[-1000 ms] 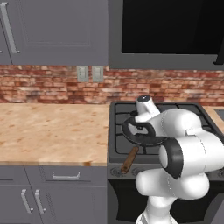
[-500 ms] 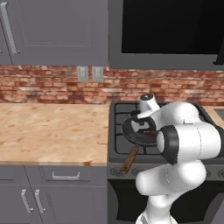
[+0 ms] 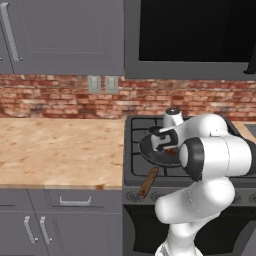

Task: Take the chicken drumsticks from the pan and place one on each plate on the dining counter.

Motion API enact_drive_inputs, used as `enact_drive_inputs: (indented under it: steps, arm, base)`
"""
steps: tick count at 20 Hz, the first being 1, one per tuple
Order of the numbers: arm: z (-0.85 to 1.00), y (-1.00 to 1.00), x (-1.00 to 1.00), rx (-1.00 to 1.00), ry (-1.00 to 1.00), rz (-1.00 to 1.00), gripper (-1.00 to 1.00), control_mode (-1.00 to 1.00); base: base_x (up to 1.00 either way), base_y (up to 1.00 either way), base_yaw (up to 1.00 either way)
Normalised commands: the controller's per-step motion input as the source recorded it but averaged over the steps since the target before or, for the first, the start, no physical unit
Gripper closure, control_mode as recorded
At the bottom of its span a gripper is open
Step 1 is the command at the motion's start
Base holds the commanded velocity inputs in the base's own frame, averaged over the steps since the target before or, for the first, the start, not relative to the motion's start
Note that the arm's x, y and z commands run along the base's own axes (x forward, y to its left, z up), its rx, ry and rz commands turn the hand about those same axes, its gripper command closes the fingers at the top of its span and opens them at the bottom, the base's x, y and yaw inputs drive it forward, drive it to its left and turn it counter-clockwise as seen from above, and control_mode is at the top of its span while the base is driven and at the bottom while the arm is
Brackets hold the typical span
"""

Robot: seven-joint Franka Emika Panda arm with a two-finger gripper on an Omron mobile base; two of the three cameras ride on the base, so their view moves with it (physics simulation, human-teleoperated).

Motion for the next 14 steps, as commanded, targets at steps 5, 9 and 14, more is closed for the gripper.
enact_drive_inputs:
  steps: [5, 9, 14]
  arm:
    - [-0.02, 0.00, -0.01, 0.08, 0.00, 0.00, -1.00, -1.00]
    - [0.00, 0.00, 0.04, 0.03, 0.00, 0.00, -1.00, -1.00]
    - [-0.06, 0.00, 0.02, 0.02, 0.00, 0.00, -1.00, -1.00]
  base:
    - [0.00, 0.00, 0.00]
    - [0.00, 0.00, 0.00]
    - [0.00, 0.00, 0.00]
